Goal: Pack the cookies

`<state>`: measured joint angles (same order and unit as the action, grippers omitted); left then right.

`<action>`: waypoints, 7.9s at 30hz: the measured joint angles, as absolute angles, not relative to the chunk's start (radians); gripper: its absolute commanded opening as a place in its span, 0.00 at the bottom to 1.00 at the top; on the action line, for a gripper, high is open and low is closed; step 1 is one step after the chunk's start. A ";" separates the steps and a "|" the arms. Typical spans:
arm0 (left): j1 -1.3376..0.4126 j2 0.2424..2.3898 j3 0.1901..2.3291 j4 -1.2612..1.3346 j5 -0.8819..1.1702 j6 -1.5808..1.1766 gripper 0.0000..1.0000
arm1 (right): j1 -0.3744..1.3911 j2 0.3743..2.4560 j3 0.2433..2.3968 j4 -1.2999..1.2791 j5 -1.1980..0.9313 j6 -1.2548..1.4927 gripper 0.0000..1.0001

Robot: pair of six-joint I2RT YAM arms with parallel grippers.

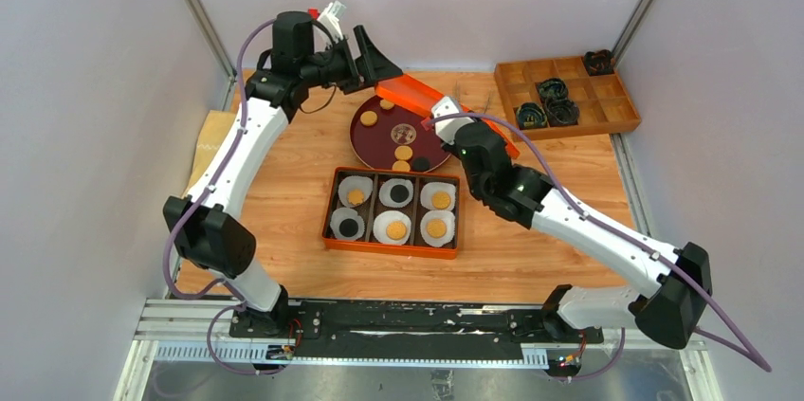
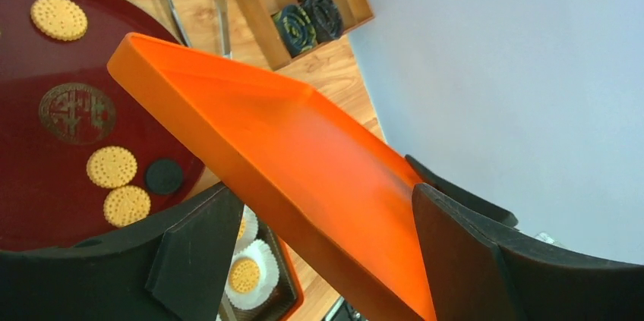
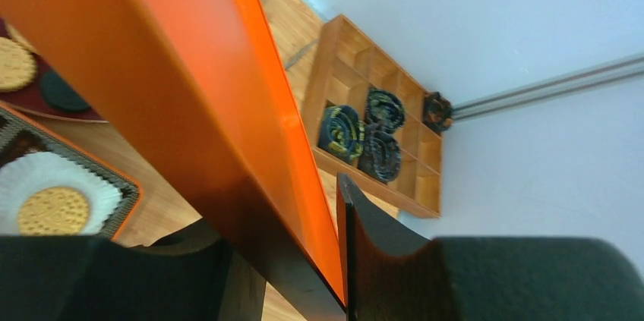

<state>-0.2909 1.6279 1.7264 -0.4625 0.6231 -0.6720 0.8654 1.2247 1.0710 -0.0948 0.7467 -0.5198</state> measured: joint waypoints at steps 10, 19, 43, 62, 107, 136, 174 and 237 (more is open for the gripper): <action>-0.124 1.518 1.708 -0.300 0.484 -0.689 0.88 | 0.787 1.138 1.156 -0.251 0.539 -0.282 0.28; -0.121 1.326 1.454 -0.161 0.398 -0.642 0.89 | 0.525 1.108 1.267 -0.360 0.086 0.002 0.27; -0.227 1.230 1.134 -0.017 0.413 -0.644 0.88 | 0.270 1.061 1.158 -0.500 -0.118 0.289 0.75; -0.376 1.241 1.132 -0.110 0.343 -0.567 0.87 | -0.130 1.573 1.068 -0.586 0.114 0.372 0.68; -0.379 1.403 1.089 -0.019 0.466 -0.570 0.89 | -0.168 1.240 1.271 -0.749 -0.215 0.265 0.00; -0.557 1.672 1.126 0.534 0.930 -0.767 0.19 | 0.068 1.497 1.452 -0.619 -0.518 0.326 0.00; -0.349 2.036 2.090 -0.585 0.846 -0.786 0.00 | 1.002 1.027 0.929 -0.004 0.439 -0.455 0.89; -0.141 1.309 1.399 -0.130 0.620 -0.755 0.76 | 0.456 1.000 1.212 -0.212 -0.028 0.176 0.00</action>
